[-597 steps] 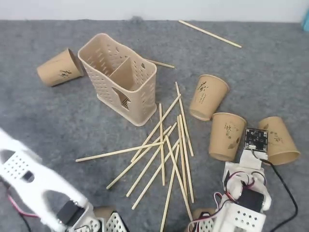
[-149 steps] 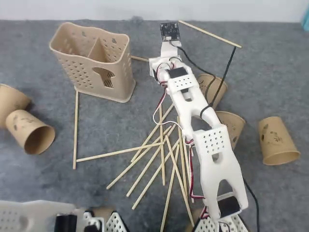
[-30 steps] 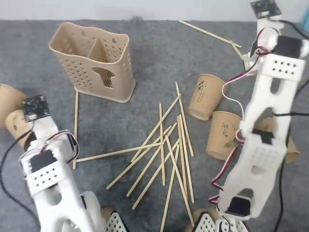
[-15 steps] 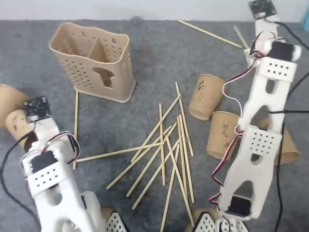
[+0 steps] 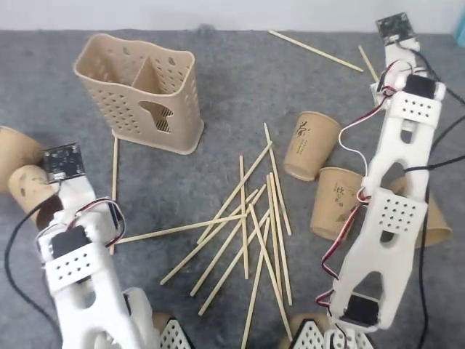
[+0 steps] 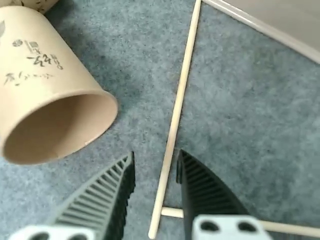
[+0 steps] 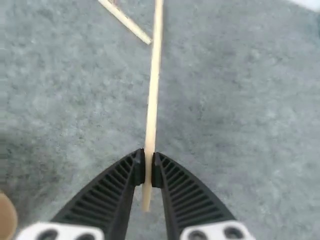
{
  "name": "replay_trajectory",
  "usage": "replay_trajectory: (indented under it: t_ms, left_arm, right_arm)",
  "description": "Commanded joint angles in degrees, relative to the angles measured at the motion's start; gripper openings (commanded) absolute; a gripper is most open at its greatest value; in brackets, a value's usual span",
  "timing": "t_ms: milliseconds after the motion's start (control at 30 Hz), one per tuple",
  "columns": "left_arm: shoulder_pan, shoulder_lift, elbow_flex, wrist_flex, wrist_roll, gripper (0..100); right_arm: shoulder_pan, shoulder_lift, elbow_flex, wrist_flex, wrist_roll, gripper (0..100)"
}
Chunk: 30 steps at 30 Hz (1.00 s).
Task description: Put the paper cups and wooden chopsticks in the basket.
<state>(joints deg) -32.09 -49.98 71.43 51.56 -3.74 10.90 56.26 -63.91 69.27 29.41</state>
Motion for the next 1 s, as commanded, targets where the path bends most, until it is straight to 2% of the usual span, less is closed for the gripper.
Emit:
replay_trajectory:
  t_ms: [0, 367, 600, 967]
  left_arm:
    - [0.4, -1.4, -0.2, -1.2, -0.3, 13]
    - [0.3, -1.4, 0.0, -2.3, -0.8, 13]
    - [0.2, -1.4, 0.0, -2.2, -0.8, 13]
    - [0.2, -1.4, 0.0, -2.3, -0.8, 13]
  right_arm:
    - [-2.3, -1.3, -0.9, 3.5, 0.8, 0.7]
    - [-6.2, -0.9, -13.4, 24.5, 2.3, 0.8]
    - [-7.2, -1.5, -19.0, 33.2, 3.2, 0.8]
    - [-6.5, -2.9, -21.2, 26.2, 0.2, 0.8]
